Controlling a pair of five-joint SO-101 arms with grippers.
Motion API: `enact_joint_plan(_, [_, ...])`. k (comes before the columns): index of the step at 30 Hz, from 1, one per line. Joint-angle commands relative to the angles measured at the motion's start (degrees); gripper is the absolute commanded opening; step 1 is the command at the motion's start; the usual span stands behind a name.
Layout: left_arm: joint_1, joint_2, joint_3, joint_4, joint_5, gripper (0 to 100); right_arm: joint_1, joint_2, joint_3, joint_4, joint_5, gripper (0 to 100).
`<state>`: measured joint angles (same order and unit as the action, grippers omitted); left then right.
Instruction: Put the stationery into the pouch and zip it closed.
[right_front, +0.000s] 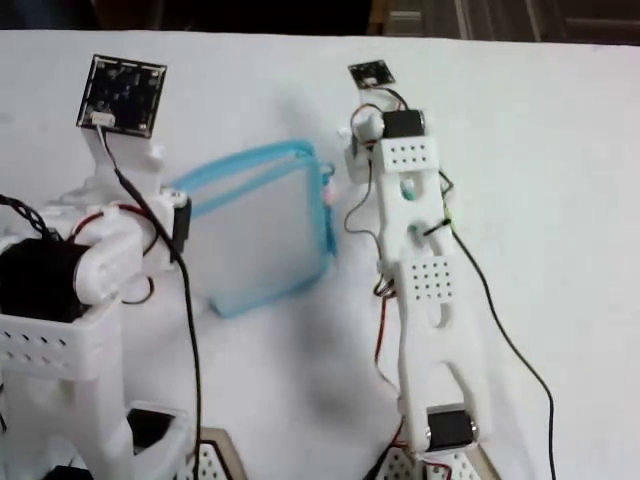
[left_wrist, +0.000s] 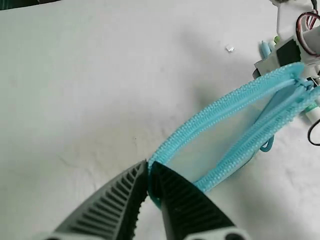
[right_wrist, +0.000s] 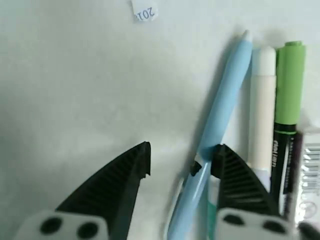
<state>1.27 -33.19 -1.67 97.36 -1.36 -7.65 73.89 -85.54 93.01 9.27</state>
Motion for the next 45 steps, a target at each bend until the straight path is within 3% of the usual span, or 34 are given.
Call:
enact_joint_plan(1, [-0.1,4.1,0.5,0.9,-0.4,2,0.7,1.3,1.3,-3.5,0.2,5.1])
enact_joint_plan(5, [-0.1,4.1,0.5,0.9,-0.4,2,0.4,1.6,1.3,0.1,1.6,7.8])
enact_joint_plan(17, [-0.1,4.0,2.9,0.4,-0.7,2,-5.1,-6.0,-7.8,8.3,1.7,2.9])
enact_joint_plan(31, [-0.2,3.5,3.3,0.2,-0.7,2,-4.9,-36.6,-6.6,8.7,-3.0,1.6])
enact_joint_plan(36, [-0.1,0.3,5.8,-1.1,-0.7,2,-6.0,-57.1,3.6,8.6,-3.3,1.6])
enact_joint_plan(40, [-0.5,-2.2,8.8,-2.9,-0.6,2,-6.8,-70.7,19.7,8.2,-2.7,1.9])
enact_joint_plan(45, [-0.5,-3.5,9.3,-2.9,-0.5,2,-7.3,-70.9,43.1,3.6,-3.3,12.4])
